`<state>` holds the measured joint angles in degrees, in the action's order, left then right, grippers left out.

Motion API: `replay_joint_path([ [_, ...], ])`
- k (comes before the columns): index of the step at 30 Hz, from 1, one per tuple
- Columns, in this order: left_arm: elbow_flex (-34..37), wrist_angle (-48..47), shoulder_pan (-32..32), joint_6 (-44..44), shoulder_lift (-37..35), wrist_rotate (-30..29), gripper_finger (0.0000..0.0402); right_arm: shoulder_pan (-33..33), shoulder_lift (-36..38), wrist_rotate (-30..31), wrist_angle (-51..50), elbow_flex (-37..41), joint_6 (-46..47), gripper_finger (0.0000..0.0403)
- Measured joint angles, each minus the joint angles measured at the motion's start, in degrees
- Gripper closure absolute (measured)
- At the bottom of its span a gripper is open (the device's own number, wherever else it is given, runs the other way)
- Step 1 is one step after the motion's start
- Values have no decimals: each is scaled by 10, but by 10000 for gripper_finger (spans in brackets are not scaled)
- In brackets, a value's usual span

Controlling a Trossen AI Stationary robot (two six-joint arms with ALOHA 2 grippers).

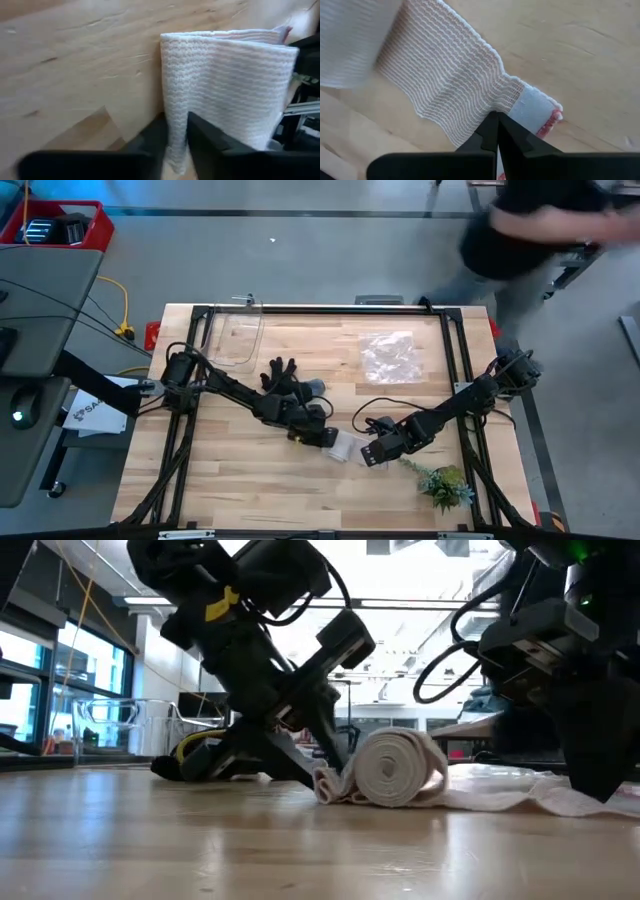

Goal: Roll bandage
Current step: Roll the white-brown bandage

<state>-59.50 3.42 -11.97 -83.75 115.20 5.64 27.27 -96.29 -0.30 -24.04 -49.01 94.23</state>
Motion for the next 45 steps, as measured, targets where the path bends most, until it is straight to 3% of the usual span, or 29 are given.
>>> replay_joint_path([
  [3,0,-6,3,8,-12,2,389,0,0,2,0,0,0,403],
  [11,3,-113,15,56,-78,-25,397,0,0,6,12,0,22,403],
  [17,3,-203,13,80,-111,-41,399,-8,-17,27,75,0,34,403],
  [32,1,-122,-21,-13,-116,-54,401,-12,-41,29,113,-2,34,403],
  [45,1,-203,-16,-1,-187,-115,401,-10,-41,7,83,-2,49,403],
])
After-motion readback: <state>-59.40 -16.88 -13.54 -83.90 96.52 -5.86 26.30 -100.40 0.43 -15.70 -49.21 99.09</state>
